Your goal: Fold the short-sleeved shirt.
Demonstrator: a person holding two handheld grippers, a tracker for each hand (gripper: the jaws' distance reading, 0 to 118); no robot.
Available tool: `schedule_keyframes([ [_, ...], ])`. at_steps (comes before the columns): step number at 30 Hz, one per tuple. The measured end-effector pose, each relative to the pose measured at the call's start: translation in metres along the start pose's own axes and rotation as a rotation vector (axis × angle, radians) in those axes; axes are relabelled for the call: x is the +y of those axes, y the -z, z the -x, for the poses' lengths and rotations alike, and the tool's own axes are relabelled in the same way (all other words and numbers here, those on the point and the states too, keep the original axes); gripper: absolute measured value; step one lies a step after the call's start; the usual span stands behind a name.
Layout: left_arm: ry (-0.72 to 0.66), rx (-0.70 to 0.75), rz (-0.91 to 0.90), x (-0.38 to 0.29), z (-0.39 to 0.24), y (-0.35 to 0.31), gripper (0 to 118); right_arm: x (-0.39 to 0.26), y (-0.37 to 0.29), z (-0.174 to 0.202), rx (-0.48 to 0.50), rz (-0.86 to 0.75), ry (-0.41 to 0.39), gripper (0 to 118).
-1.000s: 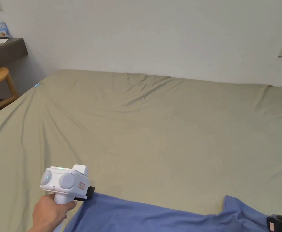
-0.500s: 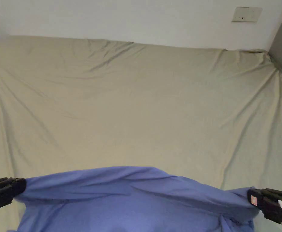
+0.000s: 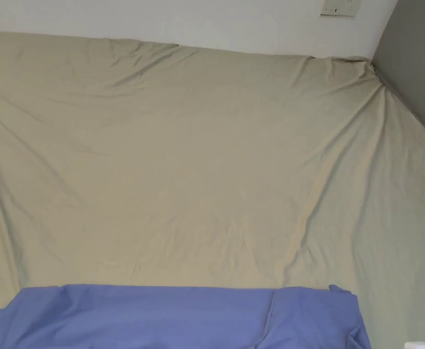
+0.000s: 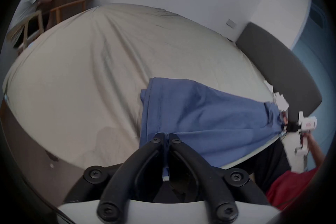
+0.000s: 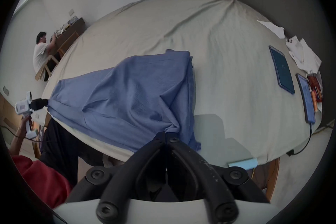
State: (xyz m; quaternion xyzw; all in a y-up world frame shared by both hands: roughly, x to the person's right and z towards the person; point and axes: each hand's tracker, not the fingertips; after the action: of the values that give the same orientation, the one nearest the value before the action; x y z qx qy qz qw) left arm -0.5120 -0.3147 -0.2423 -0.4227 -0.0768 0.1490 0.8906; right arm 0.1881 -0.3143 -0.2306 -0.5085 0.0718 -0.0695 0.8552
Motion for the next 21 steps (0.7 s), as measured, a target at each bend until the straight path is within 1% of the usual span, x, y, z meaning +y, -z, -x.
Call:
schedule_keyframes([
  [1,-0.043,-0.026,-0.023,0.001,0.001,-0.008,4,0.001,-0.008,0.0,0.024,-0.014,0.006,0],
  [2,-0.041,-0.038,-0.044,0.002,0.003,-0.015,4,0.003,-0.013,0.0,0.024,-0.022,-0.003,0],
  [4,-0.004,-0.024,-0.034,0.003,-0.001,-0.02,4,0.007,-0.022,-0.001,0.011,-0.036,-0.024,0],
  [7,0.025,-0.014,0.005,-0.002,0.0,-0.014,6,0.007,-0.013,-0.001,-0.013,-0.022,-0.04,1],
  [8,0.028,-0.007,0.019,-0.005,-0.001,-0.008,14,0.005,-0.007,-0.001,-0.02,-0.009,-0.046,1],
  [9,0.033,0.011,0.049,-0.009,-0.001,-0.001,28,0.003,0.002,-0.001,-0.031,0.017,-0.061,1],
  [10,0.049,0.023,0.065,-0.012,-0.002,0.005,56,0.001,0.009,0.001,-0.053,0.039,-0.091,4],
  [11,0.067,0.042,0.064,-0.014,-0.005,0.008,79,-0.001,0.013,0.002,-0.067,0.04,-0.11,13],
  [12,0.075,0.065,0.059,-0.015,-0.006,0.011,98,-0.001,0.016,0.002,-0.059,0.041,-0.099,34],
  [13,0.076,0.103,0.052,-0.015,-0.006,0.013,116,0.001,0.016,0.0,-0.05,0.056,-0.079,67],
  [14,0.08,0.13,0.039,-0.014,-0.004,0.011,118,0.004,0.01,0.001,-0.079,0.041,-0.061,88],
  [15,0.065,0.129,0.025,-0.01,-0.003,0.006,118,0.005,0.003,0.001,-0.103,-0.012,-0.036,105],
  [16,0.015,0.091,-0.021,-0.003,-0.002,-0.004,118,0.009,-0.007,0.002,-0.131,-0.059,-0.029,115],
  [17,-0.034,0.032,-0.079,0.006,-0.004,-0.016,118,0.016,-0.021,0.005,-0.157,-0.107,-0.021,116],
  [18,-0.048,0.017,-0.147,0.013,-0.007,-0.028,118,0.023,-0.036,0.012,-0.161,-0.177,-0.027,116],
  [20,-0.001,0.038,-0.257,0.033,-0.031,-0.054,116,0.036,-0.073,0.034,-0.129,-0.364,-0.016,116],
  [21,0.042,0.028,-0.312,0.044,-0.046,-0.069,111,0.043,-0.093,0.046,-0.102,-0.472,-0.017,116],
])
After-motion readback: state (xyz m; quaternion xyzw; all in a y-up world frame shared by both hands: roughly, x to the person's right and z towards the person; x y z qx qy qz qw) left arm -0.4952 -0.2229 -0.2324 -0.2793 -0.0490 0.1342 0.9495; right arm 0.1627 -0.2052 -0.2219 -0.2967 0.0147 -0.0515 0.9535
